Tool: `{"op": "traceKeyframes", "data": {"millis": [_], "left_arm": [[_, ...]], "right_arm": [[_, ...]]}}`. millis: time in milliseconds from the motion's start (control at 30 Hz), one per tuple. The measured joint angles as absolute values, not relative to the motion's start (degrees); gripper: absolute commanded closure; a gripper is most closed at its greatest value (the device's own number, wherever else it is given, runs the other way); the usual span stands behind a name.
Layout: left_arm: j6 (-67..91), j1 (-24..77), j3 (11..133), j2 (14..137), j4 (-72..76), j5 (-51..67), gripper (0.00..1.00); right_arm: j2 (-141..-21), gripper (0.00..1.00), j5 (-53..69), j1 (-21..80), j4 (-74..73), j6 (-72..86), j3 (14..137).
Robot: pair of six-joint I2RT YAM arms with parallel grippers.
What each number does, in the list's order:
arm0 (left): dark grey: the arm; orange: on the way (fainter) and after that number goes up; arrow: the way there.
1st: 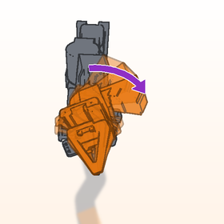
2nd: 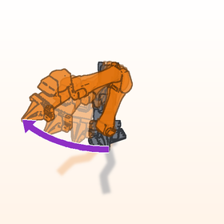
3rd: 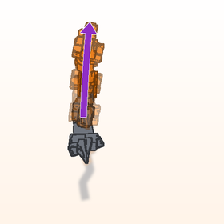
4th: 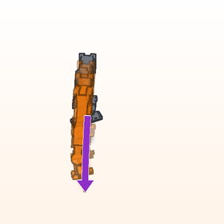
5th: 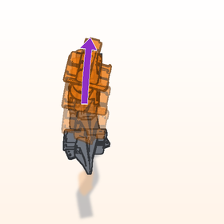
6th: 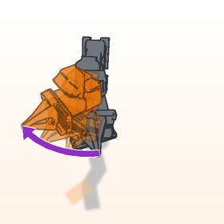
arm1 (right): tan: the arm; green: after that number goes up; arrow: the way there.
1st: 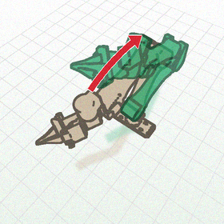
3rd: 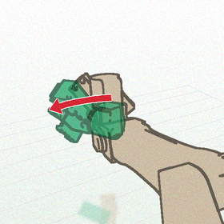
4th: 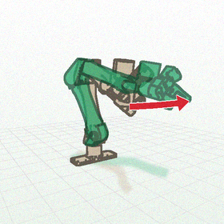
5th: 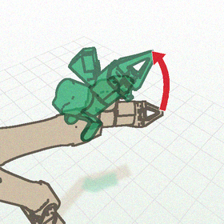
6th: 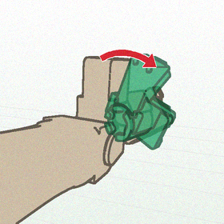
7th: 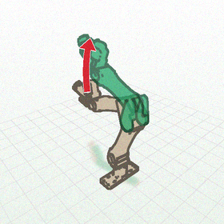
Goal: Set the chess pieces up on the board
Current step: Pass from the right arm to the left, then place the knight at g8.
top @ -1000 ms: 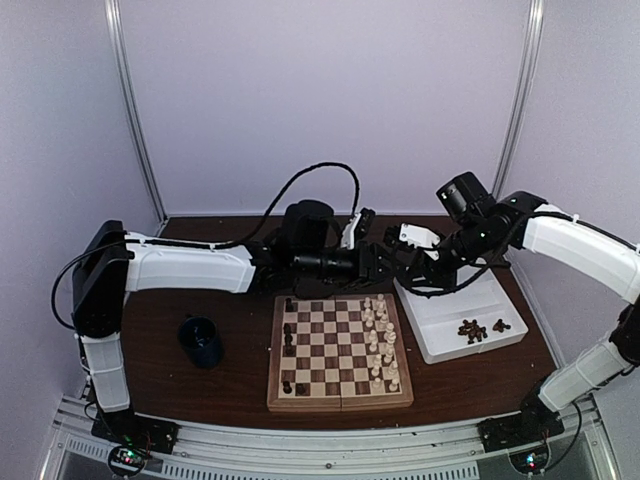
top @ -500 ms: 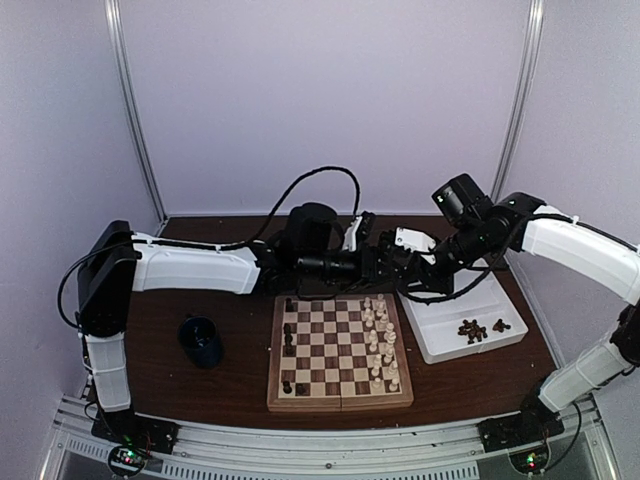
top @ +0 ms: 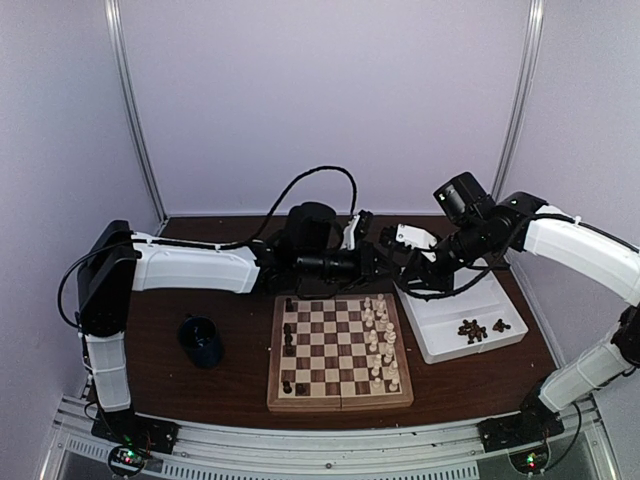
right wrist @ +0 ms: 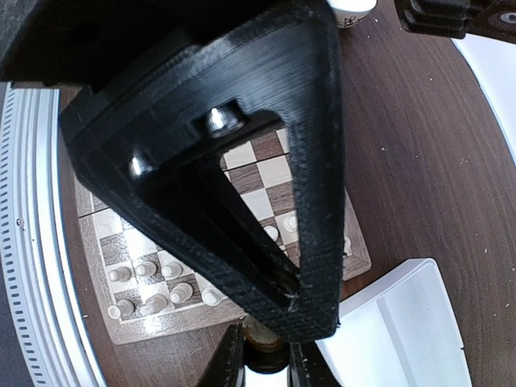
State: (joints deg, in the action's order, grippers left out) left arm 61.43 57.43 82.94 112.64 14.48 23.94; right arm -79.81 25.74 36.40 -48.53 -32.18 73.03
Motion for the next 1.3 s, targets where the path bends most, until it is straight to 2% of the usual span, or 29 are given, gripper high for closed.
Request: {"op": "traceKeyframes", "data": {"millis": [200, 333, 467, 567, 733, 1000, 1300], "left_arm": [[60.0, 57.5, 82.9, 112.5, 14.0, 23.8, 1.00], [54.6, 57.5, 82.9, 111.0, 8.7, 23.0, 1.00], [43.4, 57.5, 82.8, 105.2, -5.1, 17.4, 1.00], [34.2, 57.5, 81.6, 98.0, -14.6, 8.6, 1.00], [25.5, 57.1, 77.5, 90.7, -23.0, -3.0, 1.00], [24.8, 54.7, 73.5, 96.9, -31.1, -9.4, 1.00], [27.0, 54.7, 73.1, 100.0, -31.4, -11.1, 1.00]], "right_arm": [[-79.8, 0.67, 25.7, 36.4, -48.2, -31.6, 73.0], [-79.6, 0.60, 26.3, 36.2, -48.3, -31.2, 73.0], [-76.4, 0.58, 28.5, 34.4, -48.8, -31.8, 70.0], [-72.8, 0.58, 29.4, 31.4, -48.8, -31.8, 64.8], [-70.5, 0.58, 29.6, 26.8, -47.8, -31.6, 57.2], [-70.5, 0.57, 29.1, 25.9, -44.9, -31.6, 56.4], [-70.5, 0.57, 28.7, 25.9, -43.9, -31.8, 55.8]]}}
